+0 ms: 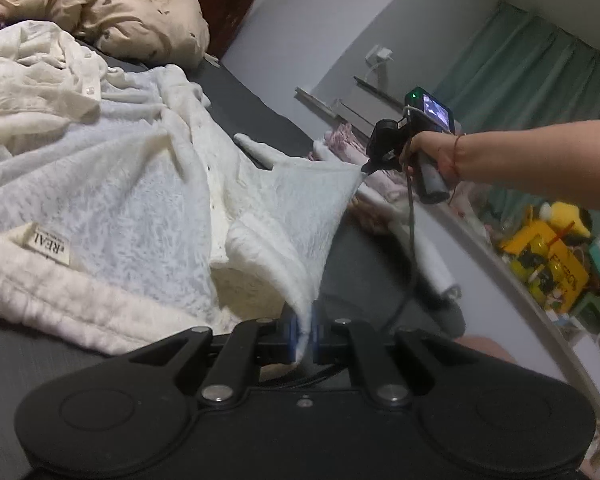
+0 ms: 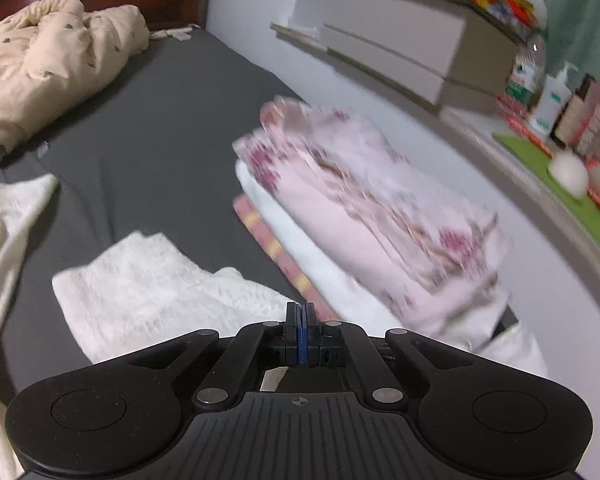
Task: Fold clothes
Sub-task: 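Hold the robe fold with the left tool while the right tool grasps the robe edge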
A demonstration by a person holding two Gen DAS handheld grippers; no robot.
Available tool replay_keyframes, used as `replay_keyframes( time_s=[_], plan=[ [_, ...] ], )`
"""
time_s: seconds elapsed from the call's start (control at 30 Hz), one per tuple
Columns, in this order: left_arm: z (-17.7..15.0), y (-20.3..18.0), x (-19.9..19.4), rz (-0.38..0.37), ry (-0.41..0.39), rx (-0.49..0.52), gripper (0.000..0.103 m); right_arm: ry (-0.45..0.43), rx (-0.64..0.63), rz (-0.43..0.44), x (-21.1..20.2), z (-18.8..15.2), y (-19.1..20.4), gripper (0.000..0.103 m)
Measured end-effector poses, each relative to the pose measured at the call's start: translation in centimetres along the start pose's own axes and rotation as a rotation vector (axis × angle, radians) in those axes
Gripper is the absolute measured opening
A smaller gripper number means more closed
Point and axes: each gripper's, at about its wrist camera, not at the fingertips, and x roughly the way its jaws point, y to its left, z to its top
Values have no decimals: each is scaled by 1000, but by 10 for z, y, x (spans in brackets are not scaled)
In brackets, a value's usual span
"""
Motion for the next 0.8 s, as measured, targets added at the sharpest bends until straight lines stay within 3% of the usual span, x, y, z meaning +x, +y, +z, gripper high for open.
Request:
replay_keyframes(
  time_s=[0.1, 0.2, 0.27, 0.3, 0.37, 0.43, 0.53, 0.67, 0.77, 0.8],
  plan=[
    [-1, 0, -1, 19, 1, 11, 7, 47, -12, 83, -3, -9, -6, 0],
    [-1, 6, 2, 51, 7, 9, 7, 116, -45, 108, -1, -10, -10, 1],
    [0, 14, 1, 76, 8, -13, 7, 71, -60, 120, -10, -8, -13, 7],
    [1, 17, -1, 86, 7, -18, 7, 47, -62, 153, -14, -5, -13, 16],
    [2, 22, -6, 103, 1, -24, 8, 16, -76, 220, -19, 1, -6, 61],
    [1, 25, -10, 107, -1, -30, 8, -6, -109, 264, -19, 9, 9, 74],
    [1, 27, -12, 97, 9, -41, 8, -30, -195, 284, -8, 20, 40, 74],
    [2, 29, -14, 79, 24, -51, 8, 21, -295, 291, 33, 31, 81, 74],
    [3, 28, -11, 55, 42, -41, 8, 57, -353, 469, 45, 32, 102, 74],
    [4, 27, -10, 49, 49, -41, 8, 56, -392, 486, 45, 32, 110, 74]
  ],
)
